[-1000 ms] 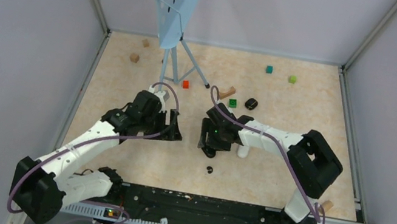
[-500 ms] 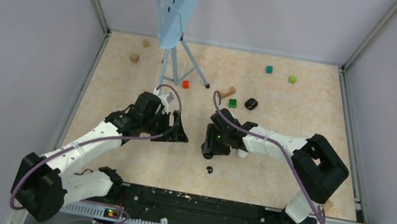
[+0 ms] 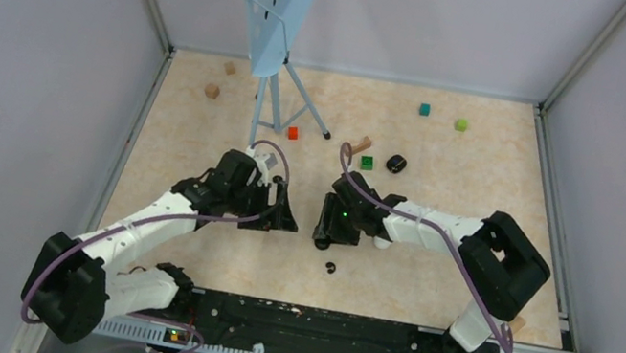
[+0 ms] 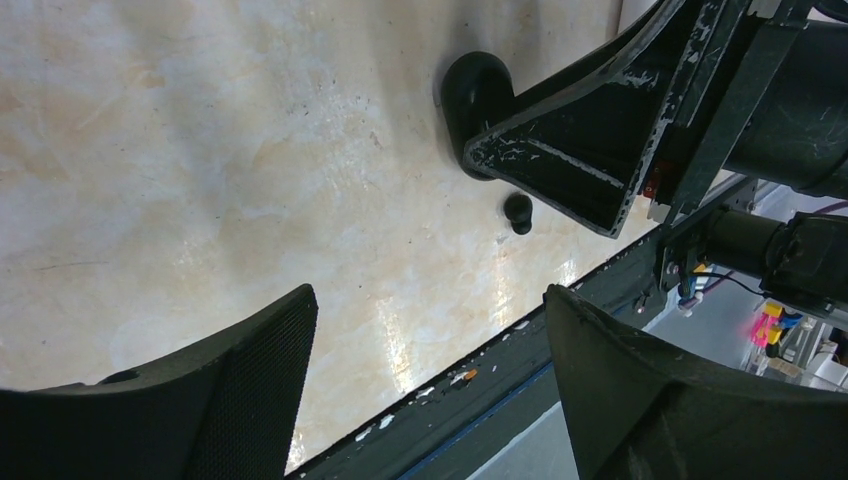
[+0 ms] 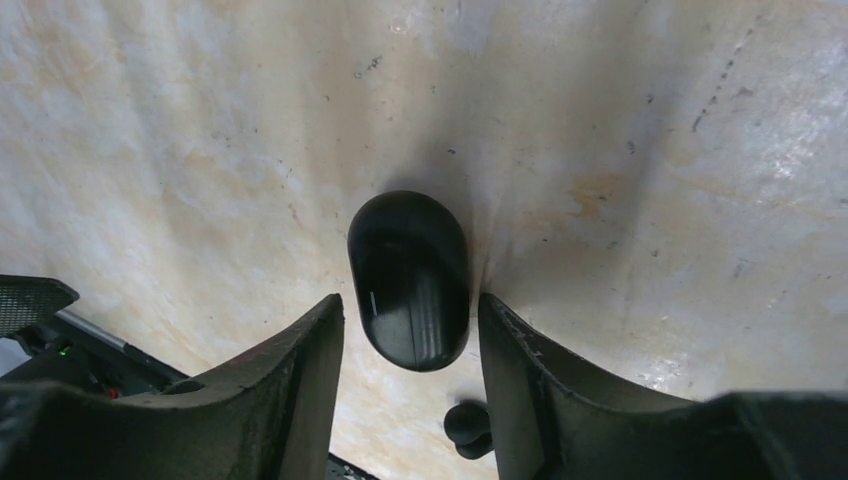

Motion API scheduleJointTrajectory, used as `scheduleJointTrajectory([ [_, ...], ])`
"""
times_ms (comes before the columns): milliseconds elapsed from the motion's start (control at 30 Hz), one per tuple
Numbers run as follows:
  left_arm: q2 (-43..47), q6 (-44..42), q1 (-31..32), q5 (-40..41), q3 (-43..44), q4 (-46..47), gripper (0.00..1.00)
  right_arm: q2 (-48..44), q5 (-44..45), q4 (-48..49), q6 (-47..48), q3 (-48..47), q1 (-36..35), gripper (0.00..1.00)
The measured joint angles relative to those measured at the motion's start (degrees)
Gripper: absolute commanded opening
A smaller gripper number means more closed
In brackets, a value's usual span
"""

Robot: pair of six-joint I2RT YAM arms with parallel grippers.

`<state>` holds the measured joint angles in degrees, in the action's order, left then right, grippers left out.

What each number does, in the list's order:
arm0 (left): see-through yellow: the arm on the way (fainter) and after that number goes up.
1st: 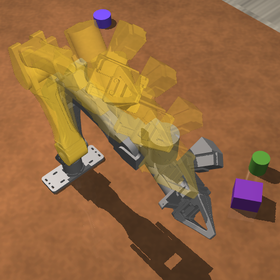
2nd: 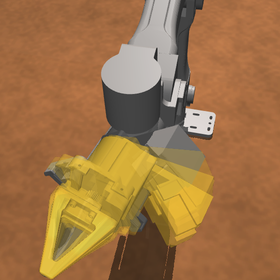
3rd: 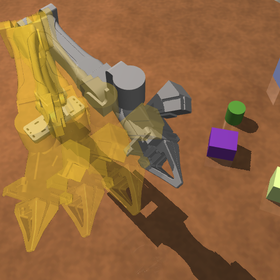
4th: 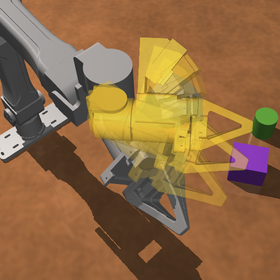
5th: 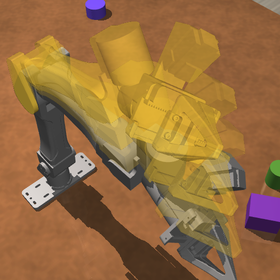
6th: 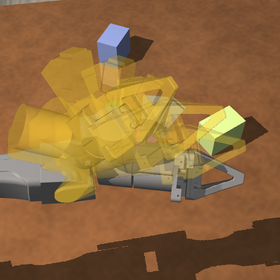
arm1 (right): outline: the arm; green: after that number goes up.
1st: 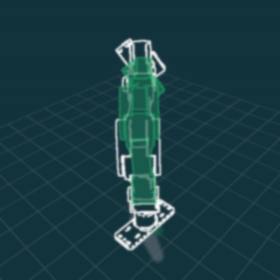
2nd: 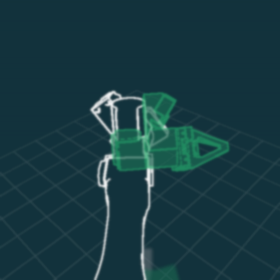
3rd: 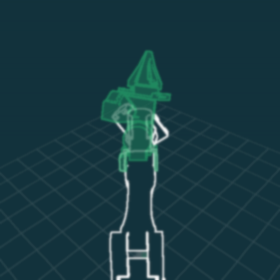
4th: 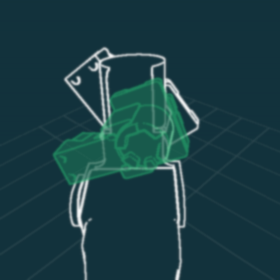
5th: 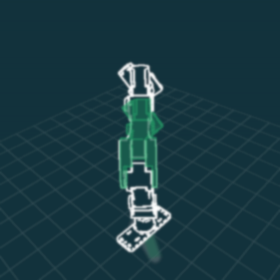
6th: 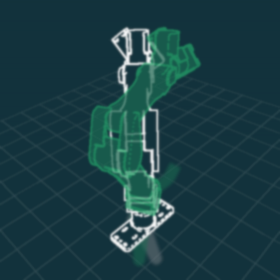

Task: Insert the wireless bluetooth earbuds into the charging case
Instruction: Pick up the charging case from the center of the board.

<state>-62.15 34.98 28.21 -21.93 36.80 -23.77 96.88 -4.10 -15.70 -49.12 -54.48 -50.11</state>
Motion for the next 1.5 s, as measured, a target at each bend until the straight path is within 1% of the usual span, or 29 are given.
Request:
scheduleJointTrajectory([
  [267,-1.62,-0.15,0.0,-0.15,-0.59,0.63,0.89,0.07,1.84,0.7,-0.5,0.7,-0.2,0.45],
  [367,-1.6,0.07,0.0,-0.02,-0.59,0.7,0.92,0.76,5.4,-1.79,0.57,-1.16,-1.64,0.46],
  [433,-1.6,0.48,0.0,0.39,-0.59,0.72,0.92,1.46,7.61,-3.76,1.77,-2.69,-2.78,0.48],
  [533,-1.68,1.2,0.0,1.33,-0.55,0.57,0.92,2.05,10.82,-6.03,3.76,-4.09,-4.2,0.49],
  [667,-2.54,2.69,0.0,2.29,-0.15,0.11,0.94,2.29,13.05,-7.1,5.9,-4.52,-5.03,0.46],
  [700,-2.75,3.15,0.0,2.69,-0.09,0.02,0.97,2.32,13.11,-7.1,6.51,-4.52,-5.03,0.45],
  [733,-3.04,3.72,0.0,3.34,0.09,-0.31,0.99,2.32,13.11,-7.06,7.1,-4.52,-5.03,0.42],
  [833,-3.93,4.85,0.0,4.66,0.76,-1.09,0.99,2.29,13.09,-6.43,8.22,-4.2,-5.03,0.34],
  [933,-4.09,5.88,0.0,4.76,0.9,-1.07,0.99,1.64,12.98,-4.5,9.09,-2.91,-5.03,0.33],
  [1067,-3.87,8.11,0.0,2.67,0.9,0.7,0.99,-1.57,11.02,1.95,11.04,2.21,-5.01,0.33],
  [1133,-3.43,9.44,0.0,0.61,0.83,2.78,0.96,-4.72,8.61,7.19,12.02,7.19,-4.98,0.33],
  [1233,-2.08,12.31,0.0,-2.69,-0.72,8.15,0.84,-8.81,4.96,13.33,12.85,13.53,-5.01,0.33],
  [1267,-1.53,13.7,0.0,-3.76,-1.84,10.34,0.82,-9.99,3.89,15.12,13.03,15.32,-5.01,0.33],
  [1400,-0.98,17.68,0.0,-6.64,-5.62,15.89,0.72,-12.85,0.72,20.72,13.38,19.3,-5.01,0.32],
  [1500,-1.33,19.58,0.0,-7.87,-7.15,18.43,0.72,-14.12,-0.59,23.58,13.6,20.0,-5.01,0.32],
])
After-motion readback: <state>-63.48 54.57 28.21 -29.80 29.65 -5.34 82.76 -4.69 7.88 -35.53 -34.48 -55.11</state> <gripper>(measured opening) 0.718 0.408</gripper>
